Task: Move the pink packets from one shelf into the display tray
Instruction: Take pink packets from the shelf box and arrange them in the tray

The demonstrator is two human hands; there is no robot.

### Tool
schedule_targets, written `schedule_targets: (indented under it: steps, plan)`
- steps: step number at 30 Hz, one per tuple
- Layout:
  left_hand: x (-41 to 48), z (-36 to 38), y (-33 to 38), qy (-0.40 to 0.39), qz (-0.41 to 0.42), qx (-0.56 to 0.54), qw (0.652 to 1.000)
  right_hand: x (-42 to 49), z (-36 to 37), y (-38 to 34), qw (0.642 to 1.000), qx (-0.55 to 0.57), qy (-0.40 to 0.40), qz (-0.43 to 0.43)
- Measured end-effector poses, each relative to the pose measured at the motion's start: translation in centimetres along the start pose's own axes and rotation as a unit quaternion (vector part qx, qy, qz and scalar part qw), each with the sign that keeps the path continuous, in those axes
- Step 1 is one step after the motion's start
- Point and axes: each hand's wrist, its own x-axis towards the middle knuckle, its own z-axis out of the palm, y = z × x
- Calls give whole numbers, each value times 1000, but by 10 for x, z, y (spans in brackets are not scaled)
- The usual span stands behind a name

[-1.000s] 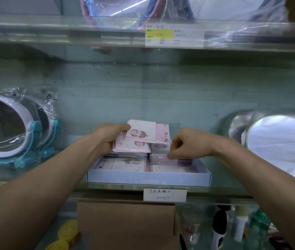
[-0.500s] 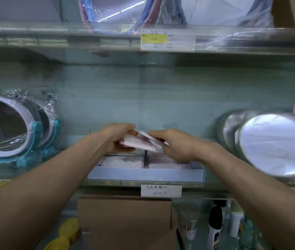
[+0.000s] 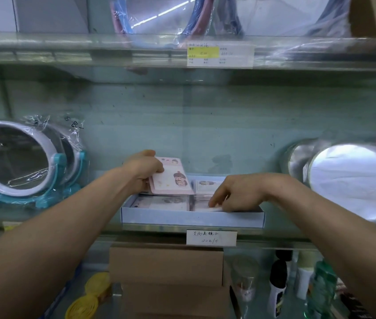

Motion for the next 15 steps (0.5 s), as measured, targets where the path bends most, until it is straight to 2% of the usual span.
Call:
schedule_targets:
  steps: [4,6,7,9,11,13,15]
  plan:
    - [-5,-2,0,-10,-11,-27,1000,-1,-2,5,996,74,-38,29]
    - [-7,-2,-1,-23,-12,-27,999,-3,-3,4,995,98,-9,24]
    - [-8,-2,-1,-41,-11,-19,999,-1,-3,4,990,134,34,18]
    - [-14,-1,1,-95,-13,8,995,0,-4,3,955,275,113,6]
    - [-19,3,2,-140,-8,10,990,1,-3,-4,899,424,112,-23]
    - [-23,10,5,-163,-1,-8,987,5,-1,-10,865,486,118,-37]
    - [-23,15,7,-174,-7,-25,984,8,-1,-14,837,523,159,-21]
